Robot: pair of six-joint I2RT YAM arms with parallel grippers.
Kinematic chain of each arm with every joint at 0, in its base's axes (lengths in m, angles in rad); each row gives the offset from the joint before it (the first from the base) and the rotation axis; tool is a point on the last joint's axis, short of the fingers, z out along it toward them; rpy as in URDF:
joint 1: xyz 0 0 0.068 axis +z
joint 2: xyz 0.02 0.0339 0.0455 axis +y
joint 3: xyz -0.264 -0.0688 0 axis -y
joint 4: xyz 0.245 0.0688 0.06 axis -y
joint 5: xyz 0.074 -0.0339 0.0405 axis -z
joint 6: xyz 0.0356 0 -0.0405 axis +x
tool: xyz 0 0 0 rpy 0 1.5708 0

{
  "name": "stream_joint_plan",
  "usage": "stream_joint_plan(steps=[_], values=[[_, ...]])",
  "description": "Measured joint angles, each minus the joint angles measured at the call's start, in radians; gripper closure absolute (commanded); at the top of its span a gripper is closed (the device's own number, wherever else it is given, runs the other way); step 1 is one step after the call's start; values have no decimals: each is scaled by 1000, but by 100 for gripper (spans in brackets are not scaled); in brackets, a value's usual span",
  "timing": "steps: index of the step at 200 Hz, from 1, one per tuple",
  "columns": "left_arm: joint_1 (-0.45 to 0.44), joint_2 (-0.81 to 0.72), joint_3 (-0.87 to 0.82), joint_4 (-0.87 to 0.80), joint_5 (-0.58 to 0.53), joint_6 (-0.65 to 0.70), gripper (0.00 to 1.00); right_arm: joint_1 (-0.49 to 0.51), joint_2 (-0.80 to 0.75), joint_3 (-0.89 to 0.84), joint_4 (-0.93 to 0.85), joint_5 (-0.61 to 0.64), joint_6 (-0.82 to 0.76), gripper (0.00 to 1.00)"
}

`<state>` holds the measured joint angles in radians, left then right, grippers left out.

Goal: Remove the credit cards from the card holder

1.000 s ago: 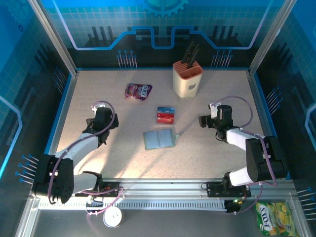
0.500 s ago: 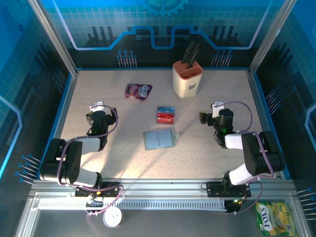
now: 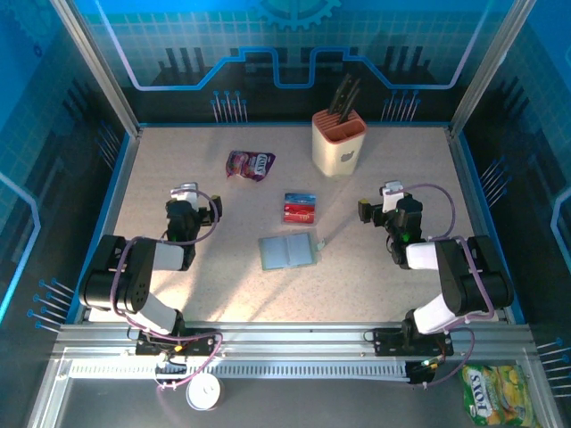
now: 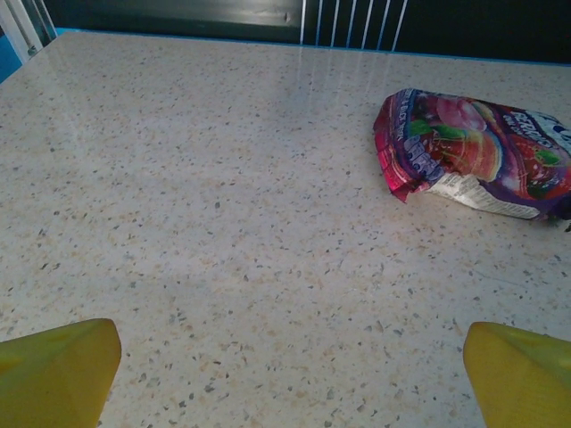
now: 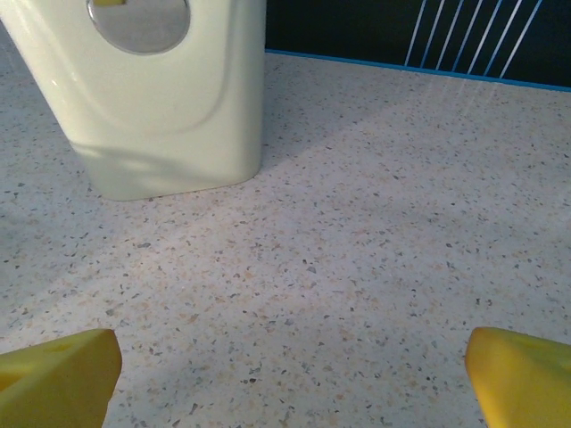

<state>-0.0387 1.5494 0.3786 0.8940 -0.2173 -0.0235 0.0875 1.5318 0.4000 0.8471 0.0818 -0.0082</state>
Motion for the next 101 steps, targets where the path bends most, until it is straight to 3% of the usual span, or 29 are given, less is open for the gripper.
stream_joint_plan(steps=[101], values=[[0,0,0,21,10,1,1,-16,0,0,0,-38,-3,0]])
